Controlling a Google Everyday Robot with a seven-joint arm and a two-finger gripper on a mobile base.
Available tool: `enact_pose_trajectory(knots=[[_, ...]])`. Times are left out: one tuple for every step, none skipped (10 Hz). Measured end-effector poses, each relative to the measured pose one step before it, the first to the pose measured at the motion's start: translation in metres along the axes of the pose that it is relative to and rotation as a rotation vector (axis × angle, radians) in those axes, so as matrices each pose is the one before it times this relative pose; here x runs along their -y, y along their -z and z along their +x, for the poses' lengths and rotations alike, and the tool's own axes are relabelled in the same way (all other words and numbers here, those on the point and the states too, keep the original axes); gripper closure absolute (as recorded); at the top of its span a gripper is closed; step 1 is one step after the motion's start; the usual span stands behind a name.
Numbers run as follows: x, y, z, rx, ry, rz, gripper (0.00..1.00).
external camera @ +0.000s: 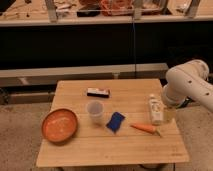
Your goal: Place the bottle in the ceramic bowl
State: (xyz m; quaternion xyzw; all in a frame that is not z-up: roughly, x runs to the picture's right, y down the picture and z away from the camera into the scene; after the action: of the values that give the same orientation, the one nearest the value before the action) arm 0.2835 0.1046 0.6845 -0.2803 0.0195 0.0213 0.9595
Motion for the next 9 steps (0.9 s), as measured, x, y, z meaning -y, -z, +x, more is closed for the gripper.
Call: enact_pose_trajectory(knots=[[-0.00001, 0.00002, 0.0, -0.00001, -0.00007, 0.00001, 0.2], [0.00001, 0.00002, 0.0, 0.00001, 0.00003, 0.00002, 0.2], [0.00002, -0.00001, 0.00003, -0.00014, 0.00006, 0.00007, 0.2], [0.00023, -0.00314, 0.00196, -0.00522, 0.01888, -0.00018, 0.2], [0.00057, -0.00814, 0.00261, -0.00815, 0.03869, -0.0003, 0.2], [-0.00017, -0.0061, -0.00055, -0.00094, 0.01846, -0.00161, 0.2], [0.00122, -0.00433, -0.00072, -0.00359, 0.01777, -0.0006, 0.2], [0.00111, 0.00014, 0.00106, -0.00465, 0.01139, 0.00154, 0.2], [0.00005, -0.00111, 0.00176, -0.00476, 0.01921, -0.00071, 0.2]])
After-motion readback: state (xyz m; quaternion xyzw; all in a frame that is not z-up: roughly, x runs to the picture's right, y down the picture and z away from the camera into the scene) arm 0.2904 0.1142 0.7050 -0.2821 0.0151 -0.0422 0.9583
